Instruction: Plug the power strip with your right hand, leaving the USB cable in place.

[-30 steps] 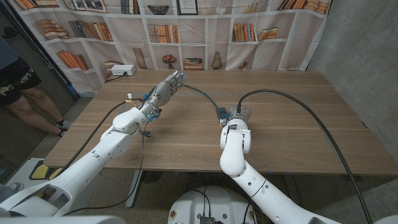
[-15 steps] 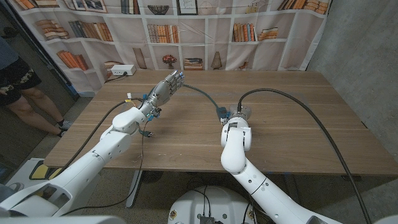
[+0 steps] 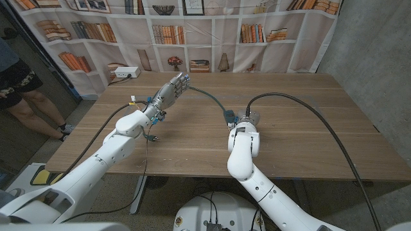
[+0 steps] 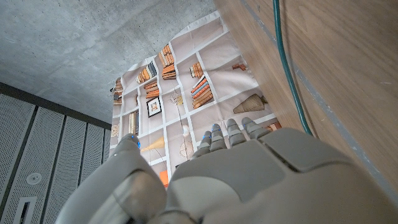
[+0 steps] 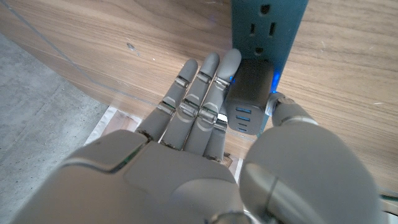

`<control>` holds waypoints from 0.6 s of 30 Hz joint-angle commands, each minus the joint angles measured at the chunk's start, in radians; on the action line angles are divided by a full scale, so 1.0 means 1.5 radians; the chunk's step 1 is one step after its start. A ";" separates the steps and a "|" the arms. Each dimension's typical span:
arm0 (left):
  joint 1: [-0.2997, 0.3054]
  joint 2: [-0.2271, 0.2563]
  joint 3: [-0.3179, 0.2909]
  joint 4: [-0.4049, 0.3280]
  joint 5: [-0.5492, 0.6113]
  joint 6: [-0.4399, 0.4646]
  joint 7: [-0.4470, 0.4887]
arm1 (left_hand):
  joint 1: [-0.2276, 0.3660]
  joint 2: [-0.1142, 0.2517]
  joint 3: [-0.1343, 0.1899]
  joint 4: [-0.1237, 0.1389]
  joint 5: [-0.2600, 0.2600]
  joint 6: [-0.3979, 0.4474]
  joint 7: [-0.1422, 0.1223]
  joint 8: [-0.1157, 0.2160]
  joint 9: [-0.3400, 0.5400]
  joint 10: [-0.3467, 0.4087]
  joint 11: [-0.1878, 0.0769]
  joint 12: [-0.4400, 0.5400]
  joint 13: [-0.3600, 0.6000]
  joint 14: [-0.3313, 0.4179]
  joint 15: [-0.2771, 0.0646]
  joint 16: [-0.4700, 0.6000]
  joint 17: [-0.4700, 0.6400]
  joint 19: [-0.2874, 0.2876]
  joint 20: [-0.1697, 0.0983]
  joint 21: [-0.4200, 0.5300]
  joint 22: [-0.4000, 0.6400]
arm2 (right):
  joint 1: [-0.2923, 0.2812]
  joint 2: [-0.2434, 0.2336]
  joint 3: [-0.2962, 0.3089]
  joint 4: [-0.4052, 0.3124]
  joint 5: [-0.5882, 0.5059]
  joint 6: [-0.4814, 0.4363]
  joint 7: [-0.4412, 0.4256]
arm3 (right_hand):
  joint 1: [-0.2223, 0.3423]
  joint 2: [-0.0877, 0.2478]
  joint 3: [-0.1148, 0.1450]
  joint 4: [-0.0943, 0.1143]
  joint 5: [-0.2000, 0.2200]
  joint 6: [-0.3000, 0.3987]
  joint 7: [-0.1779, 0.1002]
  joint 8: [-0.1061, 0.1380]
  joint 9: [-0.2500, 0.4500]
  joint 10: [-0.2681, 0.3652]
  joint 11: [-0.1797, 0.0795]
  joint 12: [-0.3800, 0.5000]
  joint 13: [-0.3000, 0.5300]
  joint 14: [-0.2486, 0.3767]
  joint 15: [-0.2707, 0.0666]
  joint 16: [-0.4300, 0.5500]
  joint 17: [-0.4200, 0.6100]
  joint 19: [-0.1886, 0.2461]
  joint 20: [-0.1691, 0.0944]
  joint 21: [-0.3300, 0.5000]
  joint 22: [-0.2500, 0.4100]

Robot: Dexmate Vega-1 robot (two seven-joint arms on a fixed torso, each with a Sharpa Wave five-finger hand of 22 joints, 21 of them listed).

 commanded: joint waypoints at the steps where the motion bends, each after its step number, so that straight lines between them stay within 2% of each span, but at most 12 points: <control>1: -0.005 -0.002 0.000 0.009 -0.004 -0.002 -0.008 | 0.004 0.002 0.000 -0.001 -0.003 0.004 0.003 -0.002 0.002 0.000 0.000 0.002 0.001 -0.002 0.002 0.000 0.001 -0.002 0.003 0.001 0.004 | -0.002 0.014 0.009 -0.016 -0.026 0.023 0.038 | 0.010 0.021 0.066 -0.071 -0.010 0.084 -0.103 -0.004 -0.001 -0.031 -0.030 -0.010 -0.001 -0.008 -0.026 -0.001 0.003 -0.008 -0.044 0.004 0.003; 5: -0.008 -0.003 0.000 0.013 -0.005 -0.002 -0.012 | 0.005 0.002 -0.001 -0.001 -0.003 0.004 0.003 -0.002 0.002 0.000 0.000 0.002 0.001 -0.002 0.002 0.000 0.001 -0.002 0.003 0.001 0.004 | -0.005 0.018 0.014 -0.020 -0.025 0.026 0.035 | 0.002 0.023 0.059 -0.067 -0.020 0.071 -0.103 -0.009 -0.004 -0.042 -0.030 -0.017 -0.002 -0.021 -0.023 -0.006 0.002 -0.018 -0.039 0.004 0.003; 10: -0.011 -0.003 0.000 0.017 -0.005 -0.004 -0.017 | 0.005 0.002 -0.001 -0.001 -0.003 0.004 0.002 -0.002 0.002 0.000 -0.001 0.002 0.001 -0.002 0.002 0.000 0.001 -0.002 0.003 0.001 0.004 | -0.006 0.024 0.017 -0.025 -0.035 0.032 0.043 | -0.015 0.025 0.042 -0.060 -0.040 0.033 -0.102 -0.024 -0.009 -0.076 -0.027 -0.037 -0.007 -0.040 -0.019 -0.008 0.004 -0.032 -0.031 0.003 0.001; 12: -0.011 -0.003 0.000 0.018 -0.006 -0.004 -0.018 | 0.005 0.002 -0.001 -0.001 -0.003 0.004 0.002 -0.002 0.002 0.000 0.000 0.002 0.001 -0.002 0.001 0.000 0.001 -0.003 0.004 0.001 0.004 | -0.007 0.026 0.018 -0.026 -0.039 0.037 0.048 | -0.024 0.026 0.033 -0.058 -0.050 0.013 -0.097 -0.033 -0.012 -0.097 -0.028 -0.048 -0.010 -0.054 -0.018 -0.011 0.005 -0.038 -0.027 0.004 0.001; 13: -0.011 -0.003 0.000 0.019 -0.006 -0.004 -0.019 | 0.005 0.002 -0.001 -0.001 -0.003 0.004 0.002 -0.002 0.002 0.000 -0.001 0.002 0.001 -0.002 0.001 0.000 0.001 -0.002 0.003 0.001 0.004 | -0.006 0.028 0.019 -0.024 -0.045 0.038 0.053 | -0.030 0.026 0.025 -0.057 -0.060 -0.008 -0.088 -0.041 -0.015 -0.117 -0.026 -0.058 -0.012 -0.073 -0.013 -0.015 0.006 -0.046 -0.023 0.003 0.000; 15: -0.012 -0.003 0.000 0.019 -0.006 -0.005 -0.020 | 0.005 0.002 -0.001 -0.001 -0.003 0.004 0.002 -0.002 0.002 0.000 -0.001 0.002 0.001 -0.001 0.002 0.000 0.001 -0.002 0.003 0.001 0.004 | -0.006 0.030 0.020 -0.025 -0.045 0.041 0.053 | -0.040 0.025 0.018 -0.055 -0.068 -0.019 -0.084 -0.046 -0.018 -0.133 -0.023 -0.067 -0.017 -0.089 -0.006 -0.018 0.006 -0.053 -0.018 0.002 -0.001; 18: -0.013 -0.003 0.000 0.020 -0.007 -0.005 -0.022 | 0.006 0.003 -0.001 -0.001 -0.003 0.005 0.002 -0.002 0.002 0.000 -0.001 0.002 0.001 -0.002 0.002 0.000 0.001 -0.002 0.003 0.001 0.004 | -0.007 0.031 0.021 -0.026 -0.051 0.047 0.058 | -0.052 0.020 0.009 -0.055 -0.081 -0.055 -0.069 -0.062 -0.023 -0.166 -0.011 -0.083 -0.026 -0.116 0.006 -0.023 0.004 -0.067 -0.006 -0.001 -0.003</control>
